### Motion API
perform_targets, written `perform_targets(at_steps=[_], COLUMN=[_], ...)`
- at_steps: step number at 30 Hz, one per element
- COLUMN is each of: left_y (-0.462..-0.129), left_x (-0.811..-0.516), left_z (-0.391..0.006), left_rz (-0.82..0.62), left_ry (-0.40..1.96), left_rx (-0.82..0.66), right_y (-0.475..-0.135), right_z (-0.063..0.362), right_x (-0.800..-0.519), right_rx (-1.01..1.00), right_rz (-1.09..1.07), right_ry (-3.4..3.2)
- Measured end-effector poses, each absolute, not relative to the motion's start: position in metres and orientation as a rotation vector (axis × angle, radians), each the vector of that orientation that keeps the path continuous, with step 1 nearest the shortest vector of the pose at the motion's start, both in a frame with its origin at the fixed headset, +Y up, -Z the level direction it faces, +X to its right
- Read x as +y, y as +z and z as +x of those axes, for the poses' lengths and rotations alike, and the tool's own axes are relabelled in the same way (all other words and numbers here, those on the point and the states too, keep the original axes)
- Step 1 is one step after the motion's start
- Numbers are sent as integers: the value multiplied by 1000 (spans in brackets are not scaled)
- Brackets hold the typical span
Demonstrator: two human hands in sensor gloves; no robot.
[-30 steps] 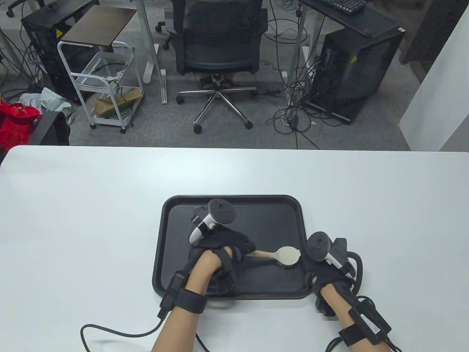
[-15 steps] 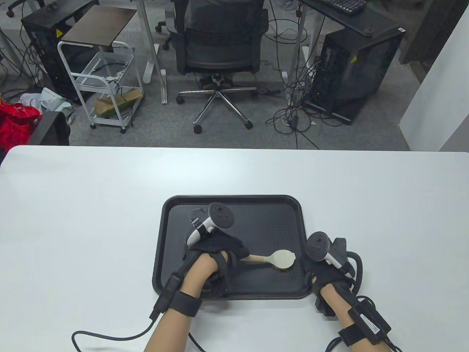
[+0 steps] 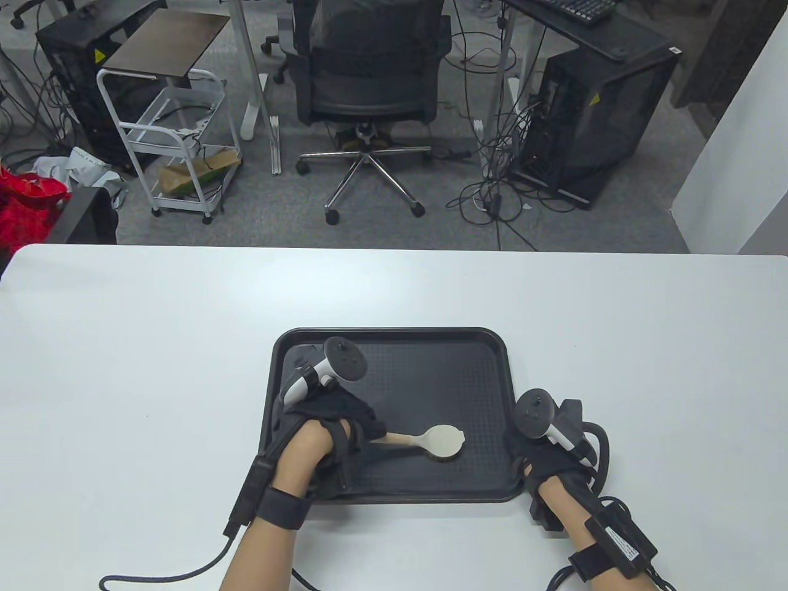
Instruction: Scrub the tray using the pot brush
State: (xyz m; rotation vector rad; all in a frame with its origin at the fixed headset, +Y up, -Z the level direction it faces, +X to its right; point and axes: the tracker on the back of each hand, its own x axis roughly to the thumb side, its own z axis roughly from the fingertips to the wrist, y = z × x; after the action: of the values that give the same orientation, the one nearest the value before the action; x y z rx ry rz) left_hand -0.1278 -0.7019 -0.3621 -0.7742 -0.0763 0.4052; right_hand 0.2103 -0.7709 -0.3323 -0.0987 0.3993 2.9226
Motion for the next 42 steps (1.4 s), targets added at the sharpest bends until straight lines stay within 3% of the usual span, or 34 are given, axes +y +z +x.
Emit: perform_targets(at_steps=[24, 42], left_y=[-350, -316], left_x=[-695, -699], left_z=[-265, -365], left_rz=[-726, -608], left_ry=[575, 743], left_rx=[185, 412], right_y=[-332, -332], right_z=[210, 210], right_x=[-771, -771], right_rx=[400, 397], right_rz=[-100, -103], right_ry=[2920, 2922])
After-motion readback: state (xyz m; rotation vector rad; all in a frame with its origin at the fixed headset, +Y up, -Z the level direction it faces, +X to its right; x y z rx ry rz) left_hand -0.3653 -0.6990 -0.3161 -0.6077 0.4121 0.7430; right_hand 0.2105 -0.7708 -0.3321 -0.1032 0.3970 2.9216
